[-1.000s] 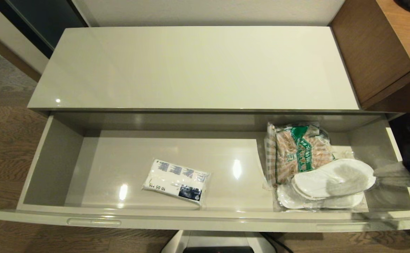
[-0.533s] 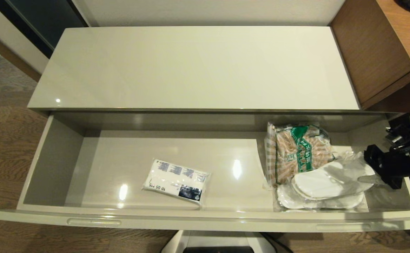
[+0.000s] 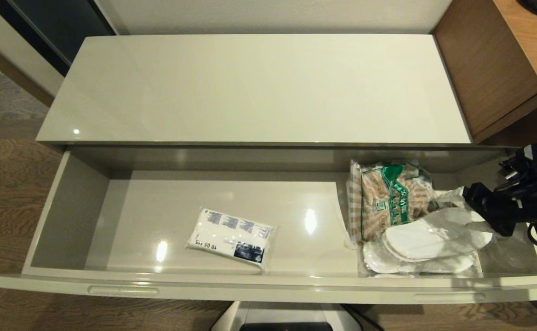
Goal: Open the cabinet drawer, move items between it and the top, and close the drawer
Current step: Take out the disposable slippers from the drawer
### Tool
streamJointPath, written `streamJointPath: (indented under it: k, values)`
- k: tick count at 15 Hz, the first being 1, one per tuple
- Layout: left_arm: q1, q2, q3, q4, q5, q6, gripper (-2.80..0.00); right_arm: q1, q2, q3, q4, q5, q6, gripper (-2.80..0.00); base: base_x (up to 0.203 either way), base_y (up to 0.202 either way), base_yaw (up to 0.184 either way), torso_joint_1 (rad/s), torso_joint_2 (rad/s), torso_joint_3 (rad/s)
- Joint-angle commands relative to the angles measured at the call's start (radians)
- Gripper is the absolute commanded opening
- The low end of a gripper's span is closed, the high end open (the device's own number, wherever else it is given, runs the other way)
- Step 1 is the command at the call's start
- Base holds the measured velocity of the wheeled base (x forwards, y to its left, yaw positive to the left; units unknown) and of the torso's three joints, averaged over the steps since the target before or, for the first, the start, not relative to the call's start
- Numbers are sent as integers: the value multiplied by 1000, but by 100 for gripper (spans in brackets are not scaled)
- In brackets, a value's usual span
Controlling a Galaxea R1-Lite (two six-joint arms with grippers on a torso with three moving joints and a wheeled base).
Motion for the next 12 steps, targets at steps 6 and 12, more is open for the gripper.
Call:
streamJointPath:
  k: [6,12]
  values:
    - [-1,2,-2,-1,0,1,-280,99,138,25,-4,-116,1,0,0,0,0,0,0,0]
    - [-1,2,0,-1,0,1,-280,122,153,31,-2,-142,10,0,0,0,0,0,0,0]
